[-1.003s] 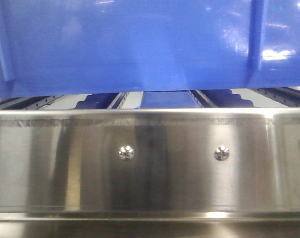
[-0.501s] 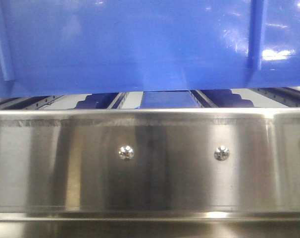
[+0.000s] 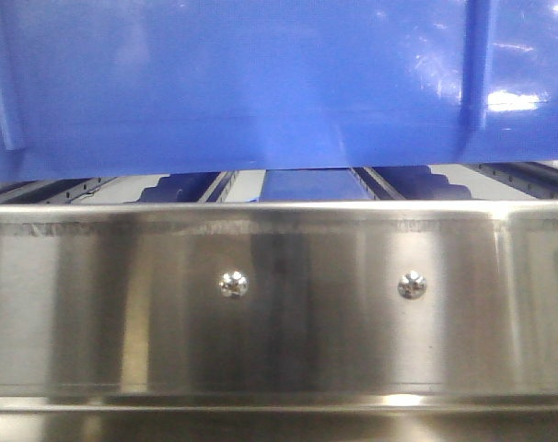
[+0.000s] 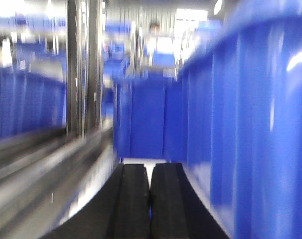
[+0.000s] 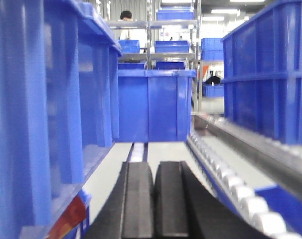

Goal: Move blue bin to conveyor side

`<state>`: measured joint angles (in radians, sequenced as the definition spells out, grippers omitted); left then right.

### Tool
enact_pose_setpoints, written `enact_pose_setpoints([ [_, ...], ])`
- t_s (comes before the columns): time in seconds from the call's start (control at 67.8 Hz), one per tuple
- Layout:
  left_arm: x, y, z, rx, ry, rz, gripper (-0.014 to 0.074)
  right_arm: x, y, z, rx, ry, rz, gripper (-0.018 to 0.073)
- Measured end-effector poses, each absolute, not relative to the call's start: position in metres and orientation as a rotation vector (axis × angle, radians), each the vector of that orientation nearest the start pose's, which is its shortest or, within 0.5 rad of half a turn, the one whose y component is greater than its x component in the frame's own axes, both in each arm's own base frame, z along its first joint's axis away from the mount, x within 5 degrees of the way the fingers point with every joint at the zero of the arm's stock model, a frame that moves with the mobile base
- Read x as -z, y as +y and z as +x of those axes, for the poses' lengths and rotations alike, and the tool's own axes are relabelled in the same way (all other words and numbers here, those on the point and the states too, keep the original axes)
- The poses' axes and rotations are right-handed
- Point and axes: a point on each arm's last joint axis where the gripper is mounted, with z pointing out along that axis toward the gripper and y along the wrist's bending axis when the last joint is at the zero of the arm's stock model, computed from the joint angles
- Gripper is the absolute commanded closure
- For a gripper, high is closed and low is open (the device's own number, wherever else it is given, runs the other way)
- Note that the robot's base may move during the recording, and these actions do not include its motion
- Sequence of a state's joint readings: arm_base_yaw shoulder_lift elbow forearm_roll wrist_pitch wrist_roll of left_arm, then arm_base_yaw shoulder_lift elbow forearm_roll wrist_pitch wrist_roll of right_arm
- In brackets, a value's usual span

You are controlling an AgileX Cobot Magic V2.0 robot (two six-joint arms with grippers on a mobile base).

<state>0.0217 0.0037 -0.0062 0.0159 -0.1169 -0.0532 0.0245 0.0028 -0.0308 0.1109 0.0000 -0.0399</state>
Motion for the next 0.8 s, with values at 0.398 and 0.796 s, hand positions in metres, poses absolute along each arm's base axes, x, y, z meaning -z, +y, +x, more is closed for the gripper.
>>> enact_pose_setpoints([
  [0.398, -0.363, 0.003, 0.035, -0.047, 1.437, -0.014, 0.0132, -0.365, 0.004, -0.002, -0.123, 1.257, 0.006, 0.0076],
  [0.796, -0.425, -0.005, 0.078, 0.042, 1.623, 0.067, 0.0110, -0.395, 0.005, 0.039, -0.128, 1.427, 0.005, 0.0000],
])
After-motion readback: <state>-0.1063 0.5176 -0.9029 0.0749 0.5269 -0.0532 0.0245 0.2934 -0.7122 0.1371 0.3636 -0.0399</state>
